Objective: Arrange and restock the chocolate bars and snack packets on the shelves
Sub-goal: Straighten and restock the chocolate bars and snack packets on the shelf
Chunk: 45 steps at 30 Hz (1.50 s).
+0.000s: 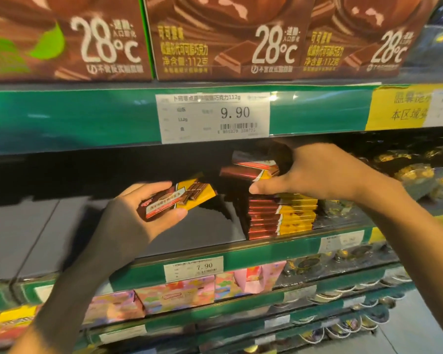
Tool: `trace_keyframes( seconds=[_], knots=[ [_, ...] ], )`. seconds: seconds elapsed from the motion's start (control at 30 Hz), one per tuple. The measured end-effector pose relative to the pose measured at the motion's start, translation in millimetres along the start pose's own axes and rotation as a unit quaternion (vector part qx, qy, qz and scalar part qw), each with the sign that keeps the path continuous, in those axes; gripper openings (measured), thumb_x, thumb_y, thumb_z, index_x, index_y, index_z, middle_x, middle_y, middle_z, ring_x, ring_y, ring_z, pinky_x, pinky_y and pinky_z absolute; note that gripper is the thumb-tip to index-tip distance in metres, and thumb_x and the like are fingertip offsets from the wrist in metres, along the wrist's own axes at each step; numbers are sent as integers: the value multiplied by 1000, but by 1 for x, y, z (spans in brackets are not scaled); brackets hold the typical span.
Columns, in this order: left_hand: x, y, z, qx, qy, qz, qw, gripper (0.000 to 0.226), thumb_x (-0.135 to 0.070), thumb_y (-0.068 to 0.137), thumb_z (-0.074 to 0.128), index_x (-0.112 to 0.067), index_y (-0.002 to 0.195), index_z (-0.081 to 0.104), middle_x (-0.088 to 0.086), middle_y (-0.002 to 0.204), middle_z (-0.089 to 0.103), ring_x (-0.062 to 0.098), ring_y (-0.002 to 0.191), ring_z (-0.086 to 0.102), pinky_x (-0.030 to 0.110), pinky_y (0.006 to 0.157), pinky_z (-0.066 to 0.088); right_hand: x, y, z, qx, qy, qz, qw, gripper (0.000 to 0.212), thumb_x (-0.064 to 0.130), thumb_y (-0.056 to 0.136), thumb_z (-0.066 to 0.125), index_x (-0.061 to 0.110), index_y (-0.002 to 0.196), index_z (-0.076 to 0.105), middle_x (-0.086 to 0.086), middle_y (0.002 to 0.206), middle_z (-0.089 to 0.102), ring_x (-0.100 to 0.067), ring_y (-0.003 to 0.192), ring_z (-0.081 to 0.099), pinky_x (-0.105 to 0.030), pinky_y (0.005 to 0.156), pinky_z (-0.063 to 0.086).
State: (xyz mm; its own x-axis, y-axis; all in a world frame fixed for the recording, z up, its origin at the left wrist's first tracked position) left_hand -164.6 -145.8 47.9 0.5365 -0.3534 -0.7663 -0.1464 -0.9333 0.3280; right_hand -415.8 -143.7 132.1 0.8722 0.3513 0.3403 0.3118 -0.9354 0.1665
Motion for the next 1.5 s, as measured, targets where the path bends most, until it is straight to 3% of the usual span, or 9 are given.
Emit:
trace_keyframes(
  seconds=[0.13,0.27,0.5,0.67,0.77,0.87,1.03,1.13,1.5],
  knots=[
    [7,-36,-22,-57,-148,-79,984,41,-53,65,78,-43,104,69,-19,85,68,-3,64,60,10,59,44,49,-13,7,-34,62,-49,996,90,72,57,74,33,134,52,23,126,57,2,113,54,-18,94,48],
    [16,-95,-40,-106,-252,-131,953,36,-54,70,80,-43,104,74,-5,101,73,9,96,67,23,80,54,91,-24,45,20,148,-77,986,76,74,49,70,45,115,46,31,97,58,7,92,61,-12,69,53],
    [57,-239,-35,-247,-457,-303,799,46,-1,58,83,-8,103,77,8,109,73,10,95,69,16,77,55,159,-45,147,208,362,-86,905,60,56,49,81,38,100,57,20,86,69,-4,70,66,-19,58,51],
    [86,-337,-49,-323,-493,-356,725,56,-1,63,76,-6,118,69,20,125,65,31,113,64,34,92,54,209,-71,219,314,397,-77,859,59,52,57,88,26,103,64,8,93,73,-9,83,68,-31,77,48],
    [92,-391,-78,-376,-487,-351,706,48,6,57,70,-8,103,76,17,110,72,28,97,71,31,76,59,245,-85,259,343,444,-34,827,42,35,65,84,22,101,67,3,82,74,-10,69,68,-25,70,52],
    [97,-430,-110,-406,-469,-344,705,54,16,53,69,-5,102,76,22,108,71,29,88,73,30,66,59,285,-102,286,385,488,-18,783,44,41,60,90,17,93,75,-3,75,72,-11,61,63,-15,55,47],
    [134,-508,-192,-479,-434,-353,676,33,8,66,65,-4,95,77,19,98,74,25,76,73,28,61,60,361,-113,342,382,504,4,775,29,21,70,87,19,97,77,-18,97,73,-34,93,71,-41,91,54],
    [166,-536,-236,-481,-437,-364,667,33,8,72,64,-3,102,74,18,99,74,26,75,72,31,65,60,400,-115,365,372,513,38,773,26,10,82,75,18,107,73,-9,102,76,-31,94,73,-40,82,58],
    [292,-477,-379,-420,-368,-360,748,30,7,76,69,-6,103,73,11,96,75,20,80,71,26,60,55,475,-30,424,256,476,82,838,19,7,87,71,19,101,69,0,93,77,-14,85,74,-30,78,52]
  ],
)
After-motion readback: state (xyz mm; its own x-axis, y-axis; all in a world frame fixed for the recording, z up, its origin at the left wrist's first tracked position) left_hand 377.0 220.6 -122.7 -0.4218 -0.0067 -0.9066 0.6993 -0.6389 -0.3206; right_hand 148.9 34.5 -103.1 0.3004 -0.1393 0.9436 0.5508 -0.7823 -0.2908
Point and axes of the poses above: each hand's wrist, its own y-axis towards the middle knuckle, its own z-axis out of the palm, x = y × z, the point moved 10 cm from there along y, towards the middle knuckle
